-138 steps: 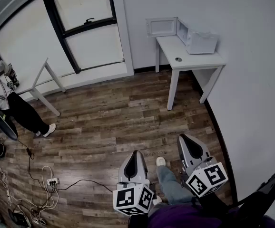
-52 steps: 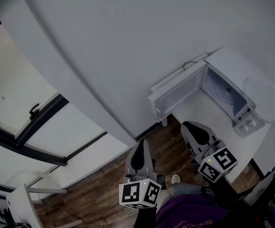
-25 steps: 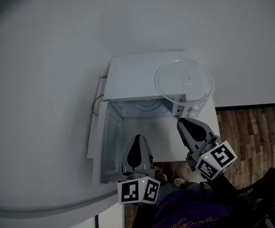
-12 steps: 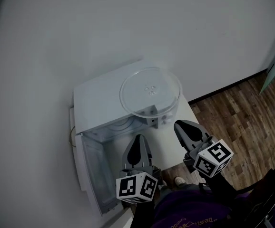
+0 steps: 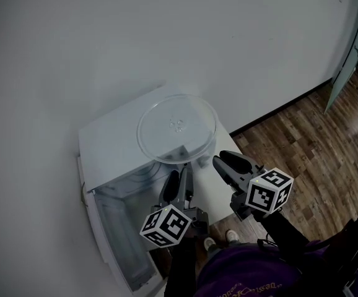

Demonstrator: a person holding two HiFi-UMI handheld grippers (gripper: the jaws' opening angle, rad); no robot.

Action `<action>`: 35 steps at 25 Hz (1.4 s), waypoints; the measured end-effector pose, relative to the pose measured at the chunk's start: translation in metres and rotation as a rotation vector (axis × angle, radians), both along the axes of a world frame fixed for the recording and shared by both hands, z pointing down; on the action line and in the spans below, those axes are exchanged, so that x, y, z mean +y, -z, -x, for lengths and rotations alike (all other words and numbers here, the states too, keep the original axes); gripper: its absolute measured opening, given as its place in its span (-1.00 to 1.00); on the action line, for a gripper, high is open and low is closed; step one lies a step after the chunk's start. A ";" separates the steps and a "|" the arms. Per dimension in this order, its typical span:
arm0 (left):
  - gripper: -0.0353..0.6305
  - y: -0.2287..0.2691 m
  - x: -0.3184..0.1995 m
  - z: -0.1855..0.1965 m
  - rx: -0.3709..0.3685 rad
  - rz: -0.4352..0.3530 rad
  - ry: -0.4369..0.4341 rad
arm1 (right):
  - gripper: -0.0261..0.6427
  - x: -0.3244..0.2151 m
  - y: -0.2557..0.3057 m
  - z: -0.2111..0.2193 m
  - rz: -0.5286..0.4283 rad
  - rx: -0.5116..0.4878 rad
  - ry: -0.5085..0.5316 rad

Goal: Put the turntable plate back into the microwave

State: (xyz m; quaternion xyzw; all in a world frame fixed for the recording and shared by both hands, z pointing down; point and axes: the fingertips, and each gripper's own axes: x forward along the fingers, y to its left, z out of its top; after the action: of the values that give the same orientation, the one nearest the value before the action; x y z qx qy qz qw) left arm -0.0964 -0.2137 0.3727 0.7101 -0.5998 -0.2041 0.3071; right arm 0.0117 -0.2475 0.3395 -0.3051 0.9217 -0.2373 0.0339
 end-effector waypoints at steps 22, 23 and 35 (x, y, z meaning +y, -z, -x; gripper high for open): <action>-0.43 -0.007 -0.061 0.018 0.383 0.023 0.086 | -0.60 -0.043 -0.028 0.033 0.476 -0.335 0.059; -0.58 -0.005 -0.061 0.018 0.396 0.006 0.094 | -0.61 -0.042 -0.029 0.032 0.476 -0.337 0.056; -0.69 0.008 -0.036 0.009 0.539 -0.191 0.068 | -0.64 -0.016 -0.016 0.024 0.359 -0.331 0.081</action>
State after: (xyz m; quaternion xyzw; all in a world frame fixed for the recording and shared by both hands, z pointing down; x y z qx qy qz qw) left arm -0.1056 -0.2495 0.3642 0.6355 -0.4978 -0.4513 0.3803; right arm -0.0125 -0.2631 0.3555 -0.2263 0.8580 -0.4452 0.1200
